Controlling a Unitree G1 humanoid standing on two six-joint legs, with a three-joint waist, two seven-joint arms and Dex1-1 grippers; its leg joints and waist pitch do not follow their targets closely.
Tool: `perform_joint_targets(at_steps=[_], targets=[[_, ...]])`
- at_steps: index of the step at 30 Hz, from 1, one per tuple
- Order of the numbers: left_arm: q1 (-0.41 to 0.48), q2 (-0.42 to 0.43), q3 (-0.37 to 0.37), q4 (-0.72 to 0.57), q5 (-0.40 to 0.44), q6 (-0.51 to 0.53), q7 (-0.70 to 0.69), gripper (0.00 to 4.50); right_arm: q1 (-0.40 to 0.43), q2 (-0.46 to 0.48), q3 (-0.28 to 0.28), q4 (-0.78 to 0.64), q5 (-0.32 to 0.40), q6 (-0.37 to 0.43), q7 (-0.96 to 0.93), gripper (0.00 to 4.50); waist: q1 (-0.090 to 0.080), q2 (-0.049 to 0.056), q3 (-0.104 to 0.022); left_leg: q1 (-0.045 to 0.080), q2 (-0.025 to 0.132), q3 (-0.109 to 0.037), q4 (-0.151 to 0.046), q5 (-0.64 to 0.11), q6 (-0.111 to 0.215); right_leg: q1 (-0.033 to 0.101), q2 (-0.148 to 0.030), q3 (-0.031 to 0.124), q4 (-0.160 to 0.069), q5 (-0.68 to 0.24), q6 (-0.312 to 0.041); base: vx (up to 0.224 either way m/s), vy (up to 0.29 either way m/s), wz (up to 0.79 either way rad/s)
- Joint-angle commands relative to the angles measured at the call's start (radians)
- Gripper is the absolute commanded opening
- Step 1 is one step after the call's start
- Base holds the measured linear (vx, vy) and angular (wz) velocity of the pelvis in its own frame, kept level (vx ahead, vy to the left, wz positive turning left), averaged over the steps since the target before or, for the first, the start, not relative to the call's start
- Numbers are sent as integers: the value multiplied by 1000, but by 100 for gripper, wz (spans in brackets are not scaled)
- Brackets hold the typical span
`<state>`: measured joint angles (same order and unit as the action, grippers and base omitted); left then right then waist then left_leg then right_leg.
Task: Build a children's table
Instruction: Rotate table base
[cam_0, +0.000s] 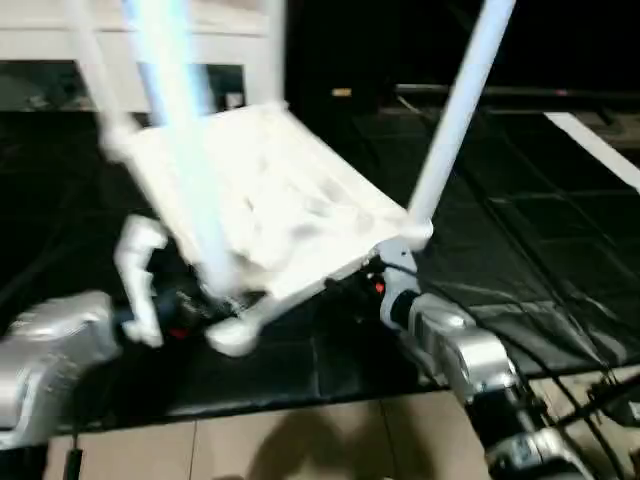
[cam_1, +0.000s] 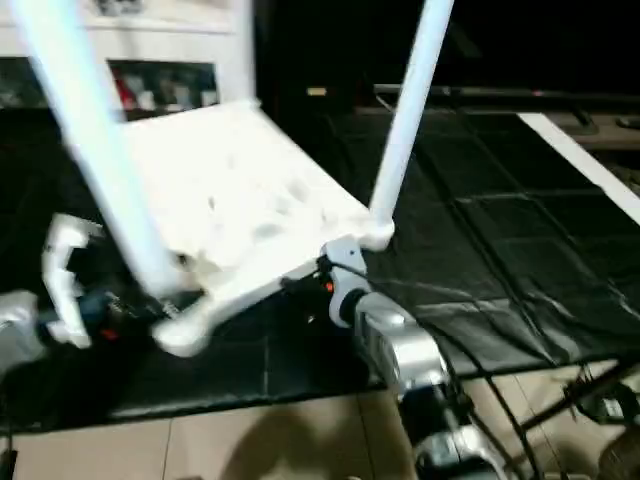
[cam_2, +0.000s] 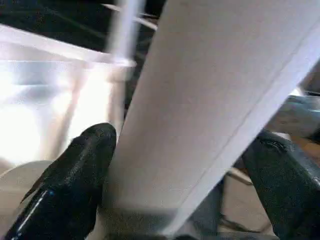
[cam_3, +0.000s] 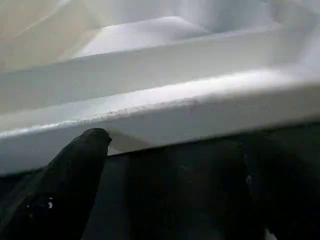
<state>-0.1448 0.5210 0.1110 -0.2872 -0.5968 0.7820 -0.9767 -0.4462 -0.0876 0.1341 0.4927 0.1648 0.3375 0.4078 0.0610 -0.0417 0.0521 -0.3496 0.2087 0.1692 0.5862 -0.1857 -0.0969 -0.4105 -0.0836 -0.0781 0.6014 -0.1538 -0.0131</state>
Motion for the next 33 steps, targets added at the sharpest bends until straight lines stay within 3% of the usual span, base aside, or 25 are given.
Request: perform_joint_targets(at_steps=[1,4,6,8,9,13,14,19,22,25,29,30,32,33], targets=[[-8,-39,-67,-52,-52,18,-14,446,-35,19,5,23,-5,-19,-7,450,1,16,-59,-4,10,0,-77,-247,-36,56,-43,45,-59,-281,-153,0,0,0],[-21,-77,-101,-64,-66,25,5,446,-48,27,3,45,-12,-33,-7,450,-10,15,-60,-6,9,-1,-75,-257,-37,56,-42,47,-63,-316,-143,0,0,0],[-74,-151,-182,-33,-17,-5,47,446,-71,38,-4,81,-15,-60,-13,450,-13,12,-60,-4,9,1,-73,-256,-28,51,-39,50,-66,-319,-141,0,0,0],[-97,-176,-200,-16,-3,-11,60,446,-81,42,-8,100,-19,-73,-16,450,-14,11,-59,-2,8,2,-71,-265,-25,50,-38,50,-69,-341,-136,0,0,0],[-108,-189,-207,-7,2,-13,67,446,-84,44,-10,107,-20,-76,-18,450,-15,10,-59,-8,7,0,-71,-257,-28,55,-39,49,-67,-353,-129,0,0,0],[-164,-252,-243,40,28,-39,91,446,-97,52,-22,128,-23,-91,-33,450,-17,9,-63,-7,5,3,-66,-238,-21,51,-36,50,-67,-328,-125,0,0,0],[-188,-273,-260,69,51,-60,104,446,-103,55,-27,142,-28,-102,-41,450,-17,15,-64,-8,6,1,-66,-232,-22,53,-36,50,-65,-315,-129,0,0,0],[-266,-308,-262,206,149,-162,187,446,-114,55,-52,181,-39,-134,-72,450,-21,16,-63,-5,3,2,-64,-265,-19,51,-33,46,-71,-337,-127,0,0,0],[-289,-307,-256,248,182,-203,210,446,-107,47,-59,178,-41,-141,-73,450,-19,14,-65,-4,5,1,-64,-260,-16,51,-34,47,-72,-342,-119,0,0,0],[-301,-289,-240,267,175,-231,169,446,-77,14,-80,135,-33,-139,-53,450,-17,16,-66,-5,5,2,-63,-243,-13,51,-34,48,-67,-303,-137,0,0,0],[-295,-214,-245,276,150,-224,54,446,-33,-38,-95,49,-8,-126,14,450,-13,16,-65,-4,6,3,-65,-238,-3,52,-32,48,-63,-268,-154,0,0,0],[-293,-161,-266,285,159,-231,-13,446,-13,-67,-92,3,4,-117,61,450,-12,20,-63,-1,6,4,-65,-255,1,51,-32,48,-66,-299,-151,0,0,0],[-292,-143,-275,290,165,-237,-34,446,-5,-77,-90,-13,7,-115,77,450,-11,22,-62,-1,5,3,-66,-261,1,51,-32,48,-68,-313,-147,0,0,0],[-296,-81,-299,309,186,-251,-101,446,18,-110,-87,-70,27,-94,128,450,-10,21,-60,0,6,2,-67,-270,1,50,-32,49,-69,-329,-143,0,0,0]])
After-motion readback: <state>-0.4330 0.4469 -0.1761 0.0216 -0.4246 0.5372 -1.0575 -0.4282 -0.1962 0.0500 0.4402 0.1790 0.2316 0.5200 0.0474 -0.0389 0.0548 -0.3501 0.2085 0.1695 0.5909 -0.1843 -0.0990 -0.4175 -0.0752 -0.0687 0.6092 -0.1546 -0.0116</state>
